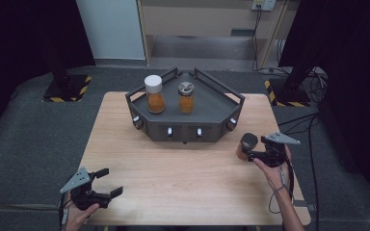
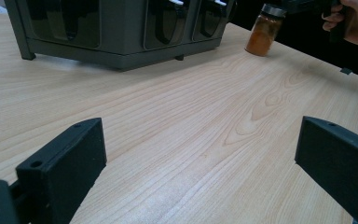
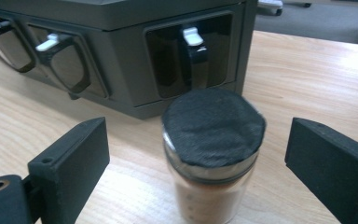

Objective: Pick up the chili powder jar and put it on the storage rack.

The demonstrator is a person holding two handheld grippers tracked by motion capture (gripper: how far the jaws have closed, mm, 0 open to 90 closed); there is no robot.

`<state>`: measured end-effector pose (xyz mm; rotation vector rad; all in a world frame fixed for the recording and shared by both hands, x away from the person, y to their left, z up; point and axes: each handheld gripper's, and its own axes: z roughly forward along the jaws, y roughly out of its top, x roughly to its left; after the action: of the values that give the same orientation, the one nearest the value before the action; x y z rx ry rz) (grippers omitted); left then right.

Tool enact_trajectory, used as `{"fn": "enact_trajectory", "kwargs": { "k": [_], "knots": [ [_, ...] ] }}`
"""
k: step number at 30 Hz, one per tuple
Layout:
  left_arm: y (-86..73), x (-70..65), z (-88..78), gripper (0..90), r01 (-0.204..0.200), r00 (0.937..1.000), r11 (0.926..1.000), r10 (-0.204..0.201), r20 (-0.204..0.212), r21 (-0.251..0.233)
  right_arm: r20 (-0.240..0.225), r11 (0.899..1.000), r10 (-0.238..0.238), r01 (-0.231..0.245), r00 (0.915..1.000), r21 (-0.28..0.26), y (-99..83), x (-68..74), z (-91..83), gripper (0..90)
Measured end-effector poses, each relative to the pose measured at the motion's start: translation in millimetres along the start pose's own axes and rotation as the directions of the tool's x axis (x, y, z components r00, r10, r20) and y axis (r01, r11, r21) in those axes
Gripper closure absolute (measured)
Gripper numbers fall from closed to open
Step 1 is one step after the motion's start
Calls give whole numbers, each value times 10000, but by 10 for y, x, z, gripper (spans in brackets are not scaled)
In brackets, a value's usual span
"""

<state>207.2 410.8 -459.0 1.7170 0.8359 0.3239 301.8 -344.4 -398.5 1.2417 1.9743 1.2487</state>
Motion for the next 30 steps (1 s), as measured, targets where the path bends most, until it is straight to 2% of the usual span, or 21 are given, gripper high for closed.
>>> {"fn": "enact_trajectory", "kwargs": {
  "k": [10,13,18,19,20,21,23,30],
  "knots": [
    [-1,4,4,9,-19,10000,10000,19,44,-2,67,9996,-131,129,9999,267,46,-45,139,98],
    [1,5,3,9,-52,10000,10000,52,77,-2,64,9996,-45,43,10000,288,32,-60,185,120],
    [-6,7,-1,9,-43,10000,10000,43,82,-29,56,9990,-251,249,9997,367,35,-47,241,181],
    [-7,4,-2,9,-52,10000,10000,53,72,-32,25,9990,-236,235,9997,370,31,-53,256,211],
    [-8,3,-5,10,-52,10000,10000,52,72,-38,140,9984,-452,447,9989,345,19,-35,275,260],
    [-8,3,-5,9,-52,10000,10000,52,72,-38,140,9984,-452,447,9989,345,19,-35,275,260],
    [-7,6,-1,9,-43,10000,10000,43,70,-34,139,9985,-471,467,9988,287,-9,-37,299,332],
    [-4,2,0,10,-33,10000,10000,33,56,-36,192,9978,-626,621,9979,233,-12,-7,289,346]
  ]
}}
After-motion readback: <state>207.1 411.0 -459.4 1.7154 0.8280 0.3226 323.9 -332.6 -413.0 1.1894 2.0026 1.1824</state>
